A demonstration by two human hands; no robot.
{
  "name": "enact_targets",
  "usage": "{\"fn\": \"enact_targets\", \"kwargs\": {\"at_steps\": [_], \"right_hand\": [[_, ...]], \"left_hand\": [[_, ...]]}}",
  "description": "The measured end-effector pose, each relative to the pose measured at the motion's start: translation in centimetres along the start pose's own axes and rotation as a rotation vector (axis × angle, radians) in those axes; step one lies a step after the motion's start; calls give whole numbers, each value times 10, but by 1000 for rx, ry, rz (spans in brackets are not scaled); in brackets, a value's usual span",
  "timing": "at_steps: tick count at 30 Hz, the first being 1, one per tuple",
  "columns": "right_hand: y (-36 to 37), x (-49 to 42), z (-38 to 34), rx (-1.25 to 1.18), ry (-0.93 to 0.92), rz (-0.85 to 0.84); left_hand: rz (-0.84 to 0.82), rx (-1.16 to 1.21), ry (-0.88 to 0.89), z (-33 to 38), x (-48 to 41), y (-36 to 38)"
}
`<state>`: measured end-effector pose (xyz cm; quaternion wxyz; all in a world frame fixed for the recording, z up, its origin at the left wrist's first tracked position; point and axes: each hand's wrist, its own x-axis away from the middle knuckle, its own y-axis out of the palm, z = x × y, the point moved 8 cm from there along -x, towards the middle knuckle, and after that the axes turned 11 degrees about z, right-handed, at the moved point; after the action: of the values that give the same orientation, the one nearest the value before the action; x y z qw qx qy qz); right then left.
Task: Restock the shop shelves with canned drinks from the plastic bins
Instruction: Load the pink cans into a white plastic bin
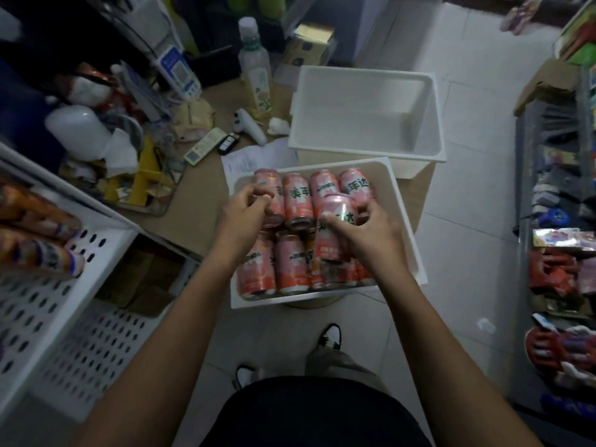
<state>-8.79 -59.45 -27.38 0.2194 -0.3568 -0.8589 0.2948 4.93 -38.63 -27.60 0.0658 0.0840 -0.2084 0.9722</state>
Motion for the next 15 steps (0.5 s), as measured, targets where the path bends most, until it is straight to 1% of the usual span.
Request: {"fn": "enact_targets", "kwargs": {"at_steps": [2, 5, 7, 15], "right_hand": [[23, 8, -13, 118, -49, -35], [48, 19, -27, 345, -149, -21], [58, 24, -30, 455, -201, -20], [71, 30, -37, 602, -282, -72]], "left_hand": [[14, 9, -31, -9, -1, -16], [11, -1, -47, -20, 5, -31], [11, -1, -33, -24, 10, -39], [17, -15, 1, -33, 23, -57]]}}
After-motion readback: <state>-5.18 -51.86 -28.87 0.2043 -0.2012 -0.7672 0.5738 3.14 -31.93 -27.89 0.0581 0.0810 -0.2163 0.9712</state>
